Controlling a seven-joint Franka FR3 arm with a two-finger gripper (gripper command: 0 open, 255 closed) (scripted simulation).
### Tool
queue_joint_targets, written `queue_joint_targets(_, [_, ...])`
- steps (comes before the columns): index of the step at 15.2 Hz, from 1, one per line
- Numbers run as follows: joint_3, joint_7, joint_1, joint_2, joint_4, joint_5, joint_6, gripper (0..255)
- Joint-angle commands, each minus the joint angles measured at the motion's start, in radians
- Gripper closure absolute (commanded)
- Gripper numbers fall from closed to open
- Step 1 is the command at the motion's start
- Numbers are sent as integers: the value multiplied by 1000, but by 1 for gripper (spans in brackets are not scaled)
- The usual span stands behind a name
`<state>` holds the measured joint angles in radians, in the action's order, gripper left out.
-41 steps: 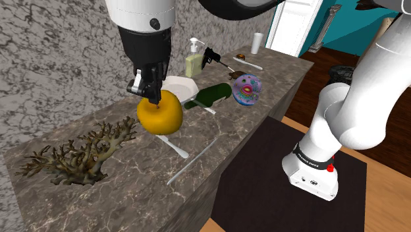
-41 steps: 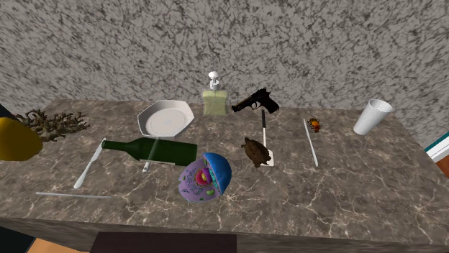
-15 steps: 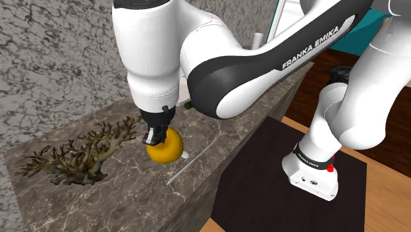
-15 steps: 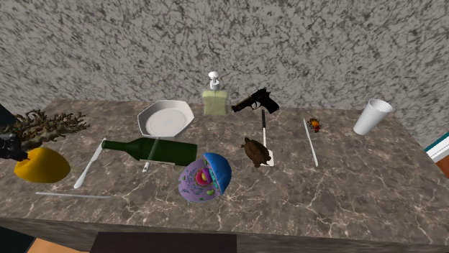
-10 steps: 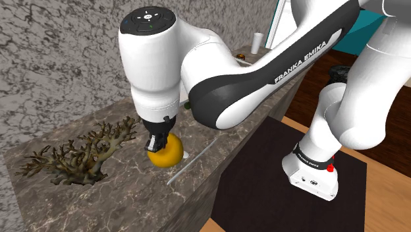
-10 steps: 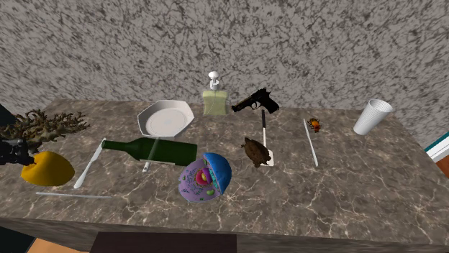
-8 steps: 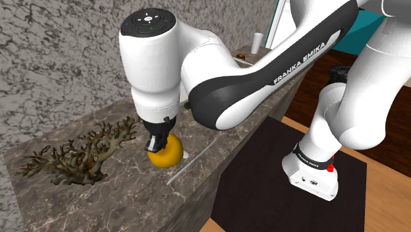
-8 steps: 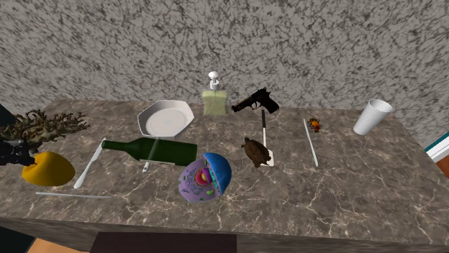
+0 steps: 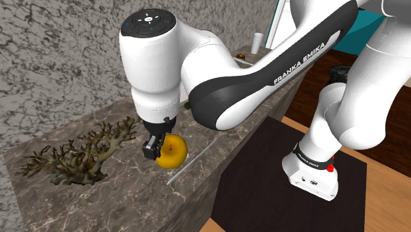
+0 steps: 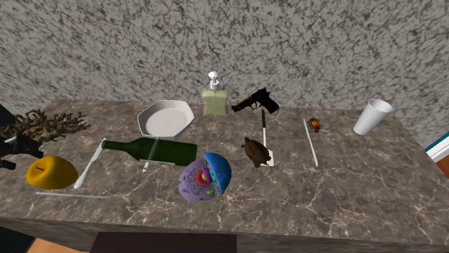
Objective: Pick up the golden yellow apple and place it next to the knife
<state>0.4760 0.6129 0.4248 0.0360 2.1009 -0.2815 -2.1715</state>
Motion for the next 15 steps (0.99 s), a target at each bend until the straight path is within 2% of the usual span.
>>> queue_joint_targets(1, [0,0,0,0,0,0,0,0])
queue_joint_targets(3, [0,0,0,0,0,0,0,0])
queue_joint_targets(7, [10,-32,8,-58,-65,48,113,0])
queue_joint_targets(15, [9,-32,8,-58,-65,48,113,0])
